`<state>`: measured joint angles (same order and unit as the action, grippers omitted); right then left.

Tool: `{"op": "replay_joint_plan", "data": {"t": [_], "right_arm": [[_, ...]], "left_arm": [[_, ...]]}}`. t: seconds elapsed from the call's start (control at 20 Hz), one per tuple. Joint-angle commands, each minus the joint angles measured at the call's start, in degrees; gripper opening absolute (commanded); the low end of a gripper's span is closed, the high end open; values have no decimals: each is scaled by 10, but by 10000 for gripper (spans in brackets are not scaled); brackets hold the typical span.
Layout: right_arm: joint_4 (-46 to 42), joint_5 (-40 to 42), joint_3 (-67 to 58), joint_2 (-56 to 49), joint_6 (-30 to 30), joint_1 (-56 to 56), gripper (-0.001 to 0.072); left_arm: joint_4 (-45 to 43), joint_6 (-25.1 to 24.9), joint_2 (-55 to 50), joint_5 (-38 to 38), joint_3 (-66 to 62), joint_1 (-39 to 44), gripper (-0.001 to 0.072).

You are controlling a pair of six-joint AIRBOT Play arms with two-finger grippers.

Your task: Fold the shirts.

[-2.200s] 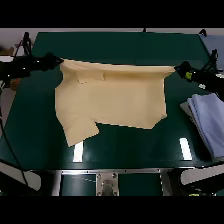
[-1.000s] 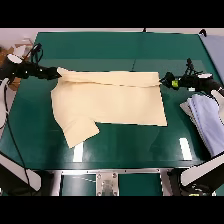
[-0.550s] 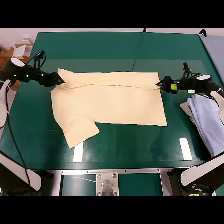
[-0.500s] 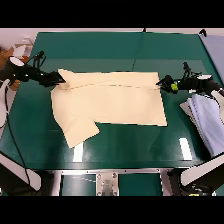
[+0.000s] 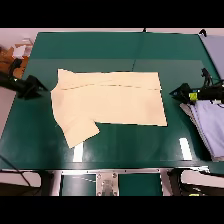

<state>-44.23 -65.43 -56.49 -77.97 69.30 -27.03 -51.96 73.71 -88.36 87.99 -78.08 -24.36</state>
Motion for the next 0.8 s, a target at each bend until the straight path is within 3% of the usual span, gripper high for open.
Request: {"op": "replay_joint_plan", "data": {"t": [0.0,0.2,0.3,0.4,0.6,0.75], "right_arm": [[-5,17,175,166,2,-29,329],[49,71,329,306,8,-28,336],[90,99,382,330,8,-28,407],[114,117,414,330,8,-28,407],[115,130,424,328,5,-28,407],[115,147,424,328,5,-28,407]], "left_arm": [[-9,-13,165,-30,216,-42,562],[-6,0,286,-102,420,-39,562],[5,3,293,-142,490,-39,562],[43,-10,293,-193,546,-39,562],[136,-50,292,-295,593,-39,561],[214,-84,275,-311,593,-39,561]]}}
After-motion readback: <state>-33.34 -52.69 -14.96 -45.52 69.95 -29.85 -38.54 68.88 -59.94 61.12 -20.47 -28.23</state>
